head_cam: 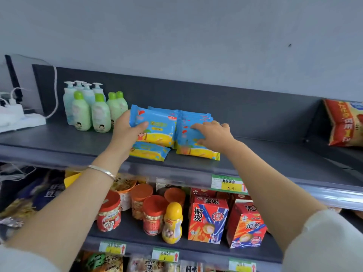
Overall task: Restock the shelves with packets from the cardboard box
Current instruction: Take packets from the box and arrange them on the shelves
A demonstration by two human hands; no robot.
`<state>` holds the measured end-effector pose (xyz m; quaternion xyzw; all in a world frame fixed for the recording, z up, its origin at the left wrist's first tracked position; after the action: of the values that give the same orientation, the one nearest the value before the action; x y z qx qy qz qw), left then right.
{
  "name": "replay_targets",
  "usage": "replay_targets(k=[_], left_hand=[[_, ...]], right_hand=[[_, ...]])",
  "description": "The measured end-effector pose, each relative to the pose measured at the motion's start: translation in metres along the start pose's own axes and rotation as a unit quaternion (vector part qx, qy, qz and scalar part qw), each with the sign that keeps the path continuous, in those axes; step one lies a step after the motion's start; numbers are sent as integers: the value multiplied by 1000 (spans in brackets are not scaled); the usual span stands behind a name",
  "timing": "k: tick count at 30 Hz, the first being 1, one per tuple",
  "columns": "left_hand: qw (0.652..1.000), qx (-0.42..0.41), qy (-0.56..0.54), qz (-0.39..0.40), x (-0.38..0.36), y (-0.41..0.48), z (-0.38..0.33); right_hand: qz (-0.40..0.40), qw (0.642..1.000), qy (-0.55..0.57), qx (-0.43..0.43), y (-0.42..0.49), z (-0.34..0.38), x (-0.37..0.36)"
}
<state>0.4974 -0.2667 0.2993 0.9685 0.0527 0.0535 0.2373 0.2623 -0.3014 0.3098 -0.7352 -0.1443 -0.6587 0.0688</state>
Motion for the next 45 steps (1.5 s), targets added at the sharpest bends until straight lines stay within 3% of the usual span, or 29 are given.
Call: replay_targets(k=[10,15,20,25,27,31,38,41,45], left_hand=[[998,-8,-45,52,-5,16,16],[996,-11,-40,83,-10,18,16],[992,-32,-20,124,-11,22,11],[981,-38,78,175,-4,30,15],[958,19,172,230,1,36,31],[845,141,388,340,3,45,58],[773,172,457,406,-6,48,58],[781,149,465,389,-2,47,61],[837,103,425,329,9,46,58]], right_hand=[[-71,997,28,1,2,0,0],[-148,971,174,66,-1,28,21],[-120,970,170,128,10,63,23],[-149,977,132,80,11,62,29],[-160,980,105,55,10,57,30],[-151,978,142,39,10,54,26],[-141,968,205,17,17,53,7],[-148,961,232,10,20,52,4],[-153,947,284,18,20,50,5]])
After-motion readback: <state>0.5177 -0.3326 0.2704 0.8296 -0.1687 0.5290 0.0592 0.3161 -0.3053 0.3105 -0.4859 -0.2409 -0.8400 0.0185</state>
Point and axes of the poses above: each hand's wrist, its own y-axis towards the middle knuckle, its own x-axis out of the back of the hand, z = x × y, the point moved 5 cm from there along y, towards the middle knuckle, and after that the axes turned 11 degrees about z, right-handed, at the moved point
